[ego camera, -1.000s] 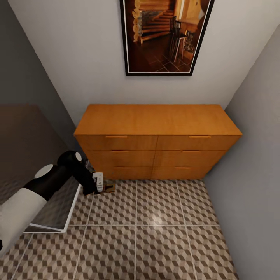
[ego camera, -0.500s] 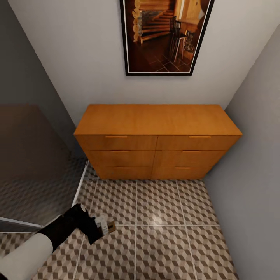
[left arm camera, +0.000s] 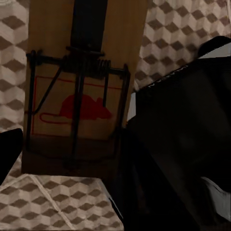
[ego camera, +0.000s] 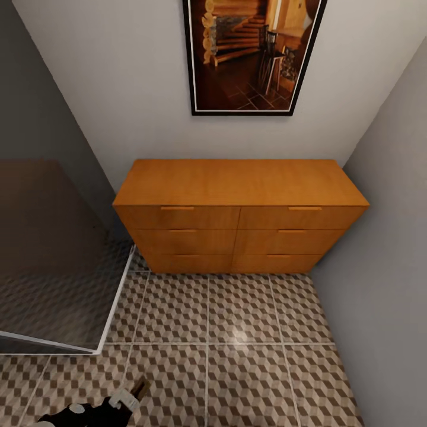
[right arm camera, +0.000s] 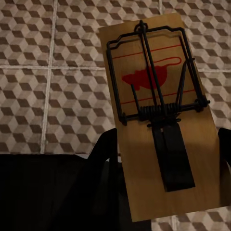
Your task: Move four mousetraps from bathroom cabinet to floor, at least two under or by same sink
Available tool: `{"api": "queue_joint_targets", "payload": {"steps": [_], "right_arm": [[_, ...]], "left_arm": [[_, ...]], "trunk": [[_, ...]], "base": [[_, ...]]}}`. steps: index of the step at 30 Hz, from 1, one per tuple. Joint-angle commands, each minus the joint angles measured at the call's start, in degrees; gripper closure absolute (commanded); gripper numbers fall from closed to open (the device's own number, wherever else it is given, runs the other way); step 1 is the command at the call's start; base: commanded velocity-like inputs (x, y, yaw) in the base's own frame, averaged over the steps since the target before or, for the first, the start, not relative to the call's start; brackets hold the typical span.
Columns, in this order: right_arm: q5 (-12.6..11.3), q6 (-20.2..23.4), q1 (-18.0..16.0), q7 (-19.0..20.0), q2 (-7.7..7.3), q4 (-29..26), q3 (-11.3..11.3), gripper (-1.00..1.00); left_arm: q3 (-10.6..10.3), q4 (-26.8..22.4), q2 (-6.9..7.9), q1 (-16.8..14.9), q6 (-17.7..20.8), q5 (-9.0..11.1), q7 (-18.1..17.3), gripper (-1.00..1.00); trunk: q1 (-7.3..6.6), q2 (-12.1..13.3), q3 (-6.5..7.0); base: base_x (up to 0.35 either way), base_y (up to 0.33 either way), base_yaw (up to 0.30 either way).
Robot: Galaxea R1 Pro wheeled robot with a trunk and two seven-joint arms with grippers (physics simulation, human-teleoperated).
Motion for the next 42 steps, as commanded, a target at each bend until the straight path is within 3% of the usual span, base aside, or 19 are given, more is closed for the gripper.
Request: {"api": "queue_joint_targets", "payload": {"steps": [1, 4, 6, 7, 10, 13, 16, 19, 27, 36, 42], "right_arm": [[-0.5, -0.2, 0.0, -0.1, -0.01, 0.0, 0.5, 1.00], [-0.5, -0.2, 0.0, -0.3, -0.04, -0.1, 0.4, 1.00], [-0.5, -0.2, 0.0, -0.7, -0.04, -0.1, 0.3, 1.00], [-0.6, 2.6, 0.0, -3.0, -0.08, -1.6, 0.3, 1.00], [-0.5, 4.6, 0.0, -3.9, -0.74, -4.9, 0.3, 1.00], [-0.4, 8.7, 0.0, -4.2, -1.59, -9.7, 0.3, 1.00], [-0.4, 13.2, 0.0, -4.1, -2.77, -12.4, 0.3, 1.00], [-0.5, 14.7, 0.0, -4.0, -3.88, -13.8, 0.3, 1.00], [0.4, 16.2, 0.0, -4.2, -4.34, -20.8, 0.4, 1.00], [0.7, 16.3, 0.0, -4.2, -4.42, -21.0, 0.6, 1.00], [0.7, 16.4, 0.0, -4.4, -4.41, -20.3, 0.5, 1.00]], "left_arm": [[-0.3, 0.5, -0.09, 1.1, -1.9, 3.0, 1.1, 1.00], [-0.3, 0.8, -0.43, 5.5, -10.3, 9.8, 8.8, 1.00], [-0.3, 0.9, -1.33, 8.7, -18.9, 11.8, 15.8, 1.00], [-0.3, 0.9, -3.74, 13.9, -31.7, 13.0, 29.1, 1.00], [-0.3, 0.9, -4.61, 15.7, -35.1, 13.4, 34.3, 1.00], [-0.1, 0.9, -5.36, 16.5, -36.4, 14.6, 36.1, 1.00], [-0.1, 0.9, -7.67, 16.6, -38.0, 19.8, 39.4, 1.00], [-0.1, 1.0, -9.07, 17.1, -38.8, 22.0, 43.4, 1.00], [-0.3, 1.0, -9.39, 18.0, -39.1, 22.1, 44.9, 1.00], [-0.4, 0.9, -9.46, 18.2, -38.9, 22.1, 44.9, 1.00], [-0.4, 0.9, -9.47, 18.2, -38.9, 22.1, 44.9, 1.00]], "trunk": [[0.03, -0.1, -0.07], [0.03, -0.1, -0.07], [0.03, -0.1, -0.07], [0.03, -0.1, -0.07], [0.03, -0.1, -0.07], [0.03, -0.1, -0.07], [0.03, -0.1, -0.07], [0.03, -0.1, -0.07], [0.03, -0.1, -0.07], [0.03, -0.1, -0.07], [0.03, -0.1, -0.07]], "base": [[0.000, 0.000, 0.000], [0.000, 0.000, 0.000], [0.000, 0.000, 0.000], [0.000, 0.000, 0.000], [0.000, 0.000, 0.000], [0.000, 0.000, 0.000], [0.000, 0.000, 0.000], [0.000, 0.000, 0.000], [0.000, 0.000, 0.000], [0.000, 0.000, 0.011], [0.000, 0.000, 0.225]]}}
